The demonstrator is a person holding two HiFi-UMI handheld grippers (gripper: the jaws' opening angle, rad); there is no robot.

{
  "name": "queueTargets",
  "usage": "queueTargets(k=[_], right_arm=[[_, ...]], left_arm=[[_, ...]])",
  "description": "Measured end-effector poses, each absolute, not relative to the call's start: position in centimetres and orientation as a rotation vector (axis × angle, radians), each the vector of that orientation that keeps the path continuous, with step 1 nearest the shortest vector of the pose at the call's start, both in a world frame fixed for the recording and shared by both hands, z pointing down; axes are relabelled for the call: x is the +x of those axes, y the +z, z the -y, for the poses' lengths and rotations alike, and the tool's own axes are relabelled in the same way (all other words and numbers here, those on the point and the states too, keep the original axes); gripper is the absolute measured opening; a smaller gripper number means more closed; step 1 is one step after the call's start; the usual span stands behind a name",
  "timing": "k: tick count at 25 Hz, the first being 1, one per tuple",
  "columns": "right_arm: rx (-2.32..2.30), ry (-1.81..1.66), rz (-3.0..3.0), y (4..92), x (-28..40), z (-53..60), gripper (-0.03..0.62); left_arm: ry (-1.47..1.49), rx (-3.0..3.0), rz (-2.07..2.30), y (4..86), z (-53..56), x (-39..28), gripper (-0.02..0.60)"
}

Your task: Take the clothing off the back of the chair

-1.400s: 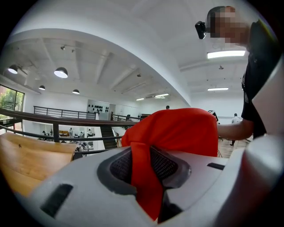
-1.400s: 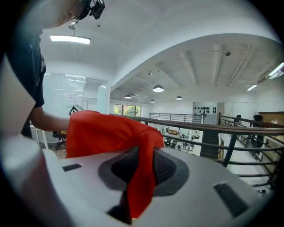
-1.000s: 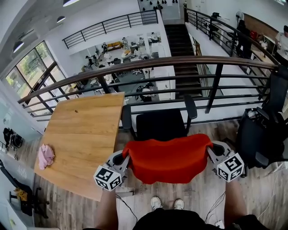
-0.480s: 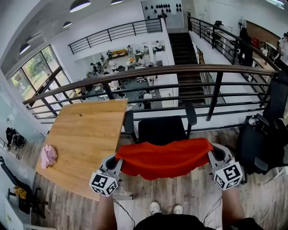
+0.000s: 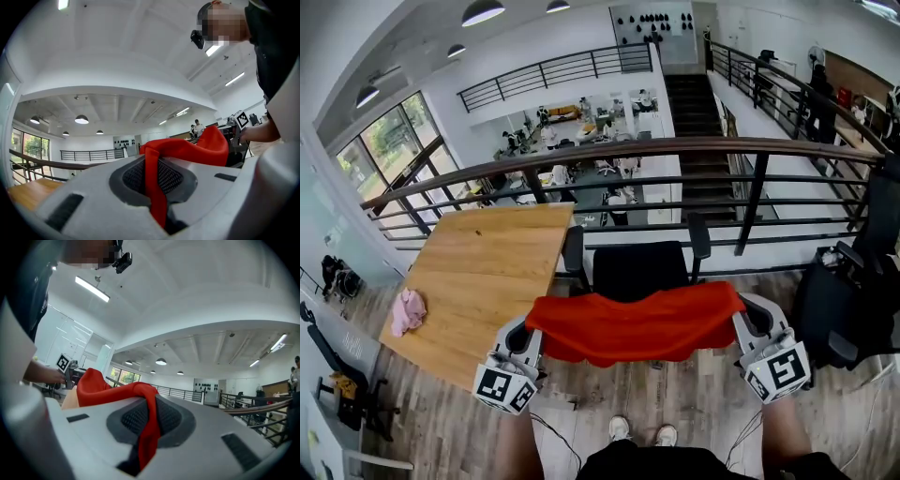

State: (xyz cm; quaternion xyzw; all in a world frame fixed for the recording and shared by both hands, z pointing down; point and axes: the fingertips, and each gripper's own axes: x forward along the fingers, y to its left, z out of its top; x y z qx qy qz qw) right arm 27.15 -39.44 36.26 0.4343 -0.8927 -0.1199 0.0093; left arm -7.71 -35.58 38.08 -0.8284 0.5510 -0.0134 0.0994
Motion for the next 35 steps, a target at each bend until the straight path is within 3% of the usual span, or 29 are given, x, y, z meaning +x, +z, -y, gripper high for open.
queueTargets(k=[13,35], right_arm=[[1.393,-0.476,2.845,32.0,26.4,31.7,0.029],[1.451,-0.252,2.762,39.9,22.4,21.2,0.029]], left_arm=[[0.059,-2.416,-1.563,34.7,27.9,-6.7,0.034],[0.044,-2.585,-1.628,43.2,18.0,-8.7,0.037]])
